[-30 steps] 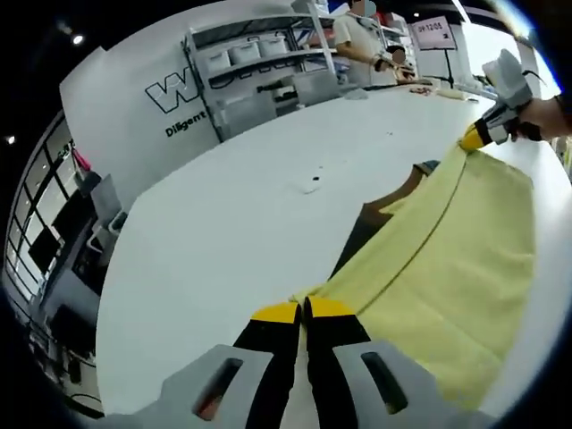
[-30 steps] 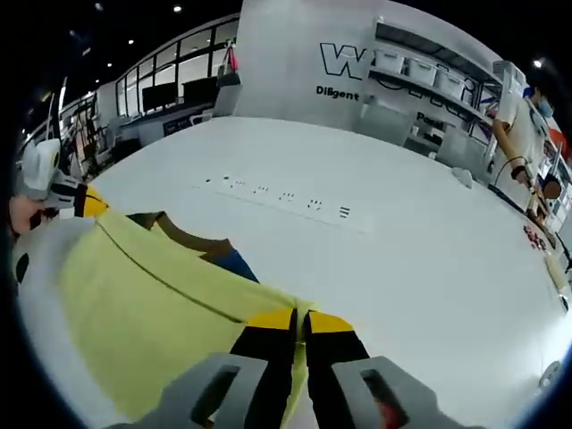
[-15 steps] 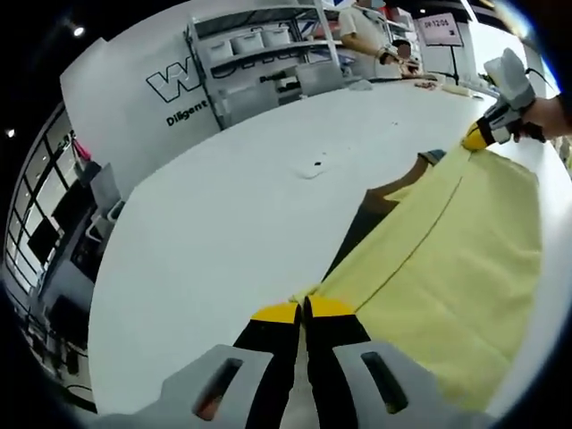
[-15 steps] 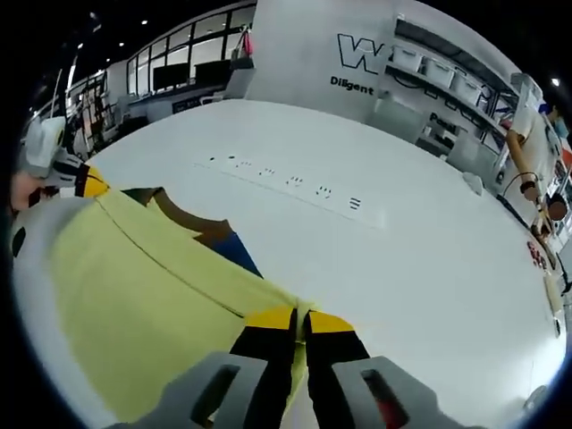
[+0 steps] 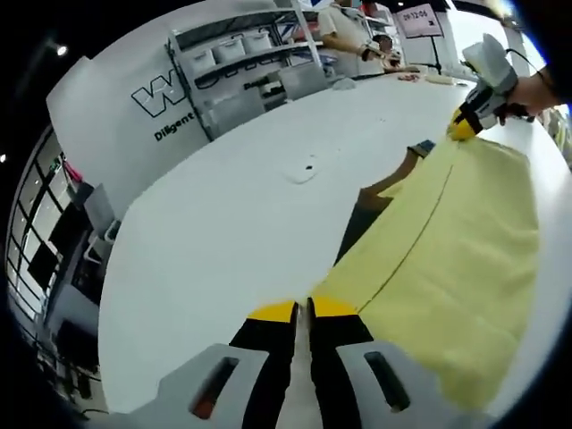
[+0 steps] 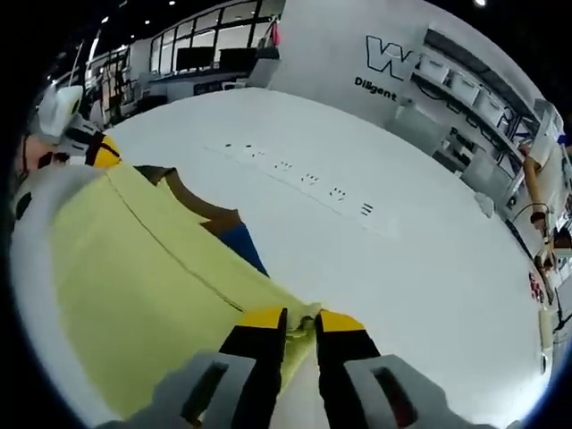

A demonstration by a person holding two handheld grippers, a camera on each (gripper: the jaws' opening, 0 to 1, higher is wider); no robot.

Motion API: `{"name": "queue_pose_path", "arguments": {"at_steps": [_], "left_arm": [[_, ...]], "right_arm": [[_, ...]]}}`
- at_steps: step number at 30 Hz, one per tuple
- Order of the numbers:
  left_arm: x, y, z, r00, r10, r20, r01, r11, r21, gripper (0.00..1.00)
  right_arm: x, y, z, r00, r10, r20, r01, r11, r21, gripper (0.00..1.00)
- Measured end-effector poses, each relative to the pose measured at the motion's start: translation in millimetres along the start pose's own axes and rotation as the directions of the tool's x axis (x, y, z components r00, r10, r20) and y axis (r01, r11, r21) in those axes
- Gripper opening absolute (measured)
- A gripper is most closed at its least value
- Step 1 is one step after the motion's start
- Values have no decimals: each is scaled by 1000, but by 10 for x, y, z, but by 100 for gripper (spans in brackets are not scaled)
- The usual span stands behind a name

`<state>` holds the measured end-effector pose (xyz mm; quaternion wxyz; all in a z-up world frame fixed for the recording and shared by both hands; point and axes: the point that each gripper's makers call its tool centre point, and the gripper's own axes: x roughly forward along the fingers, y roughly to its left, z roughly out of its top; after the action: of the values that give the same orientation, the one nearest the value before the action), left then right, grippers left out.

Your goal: Fold the garment on the visible template until the final outline fits inside the template.

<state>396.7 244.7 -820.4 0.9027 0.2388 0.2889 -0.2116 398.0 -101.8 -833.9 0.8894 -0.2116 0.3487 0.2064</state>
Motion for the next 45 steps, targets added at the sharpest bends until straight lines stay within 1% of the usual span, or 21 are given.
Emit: {"name": "queue_pose_path", "arguments": {"at_steps": [2, 4, 5, 8, 10, 12, 16, 17, 18, 19, 21, 23, 25, 29, 31, 32, 34, 37, 38, 44, 45], "left_arm": [[-57, 57, 36, 1000, -14, 18, 14, 1000, -3, 13], [-98, 98, 65, 999, -22, 30, 21, 1000, 12, 14], [-146, 143, 119, 998, -47, 48, 43, 995, 89, 15], [-201, 106, 166, 991, -113, 69, 101, 982, 161, 17], [-218, 43, 172, 984, -165, 66, 146, 962, 229, 19], [-250, -40, 177, 976, -210, 47, 178, 909, 376, 20], [-257, -162, 148, 965, -262, 11, 225, 849, 479, 24], [-260, -168, 145, 965, -264, 8, 227, 846, 482, 23], [-266, -197, 143, 960, -279, -2, 241, 827, 508, 24], [-278, -260, 155, 949, -314, -1, 263, 794, 548, 25], [-267, -286, 162, 942, -336, -8, 275, 757, 593, 27], [-228, -293, 60, 938, -338, -82, 307, 693, 652, 27], [-196, -278, 20, 937, -330, -117, 314, 643, 699, 28], [-163, -267, 56, 939, -328, -101, 302, 652, 696, 23], [-123, -250, 45, 939, -322, -117, 306, 633, 711, 21], [-93, -245, 29, 937, -322, -134, 315, 617, 721, 19], [-88, -265, 45, 935, -331, -127, 317, 620, 718, 16], [-77, -283, 24, 933, -333, -137, 321, 597, 735, 5], [-71, -274, 25, 934, -330, -136, 318, 599, 735, 4], [-70, -246, 50, 933, -340, -121, 320, 625, 712, 4], [-70, -212, 89, 934, -344, -96, 316, 671, 671, 4]], "right_arm": [[-60, -87, 25, 1000, -19, 24, 19, 1000, 7, 24], [-106, -130, 77, 998, -15, 56, 14, 1000, 20, 24], [-141, -131, 176, 994, 32, 105, -27, 999, -45, 24], [-203, -86, 216, 991, 91, 101, -67, 973, -221, 25], [-240, -5, 240, 985, 150, 88, -106, 919, -379, 25], [-264, 40, 198, 985, 172, 24, -132, 836, -533, 25], [-257, 117, 166, 977, 210, -32, -183, 758, -626, 25], [-249, 129, 144, 976, 211, -56, -195, 727, -658, 25], [-243, 137, 125, 974, 213, -74, -206, 705, -679, 24], [-239, 141, 114, 973, 214, -83, -211, 693, -689, 24], [-212, 127, 59, 971, 204, -124, -229, 651, -723, 25], [-176, 99, 9, 969, 191, -156, -243, 621, -745, 25], [-153, 92, 32, 970, 191, -152, -239, 626, -742, 25], [-131, 74, 34, 969, 182, -166, -244, 609, -755, 22], [-112, 32, -10, 966, 163, -201, -259, 575, -776, 22], [-54, -32, -10, 965, 157, -208, -261, 575, -776, 20], [-49, -29, -12, 964, 165, -209, -266, 573, -775, 16], [-46, -10, -36, 960, 172, -221, -280, 565, -776, 7], [-35, -12, -47, 959, 172, -224, -282, 568, -773, 0], [-59, -52, -3, 968, 168, -188, -252, 615, -748, 0], [-81, -69, 18, 972, 168, -165, -235, 658, -716, 0]]}}
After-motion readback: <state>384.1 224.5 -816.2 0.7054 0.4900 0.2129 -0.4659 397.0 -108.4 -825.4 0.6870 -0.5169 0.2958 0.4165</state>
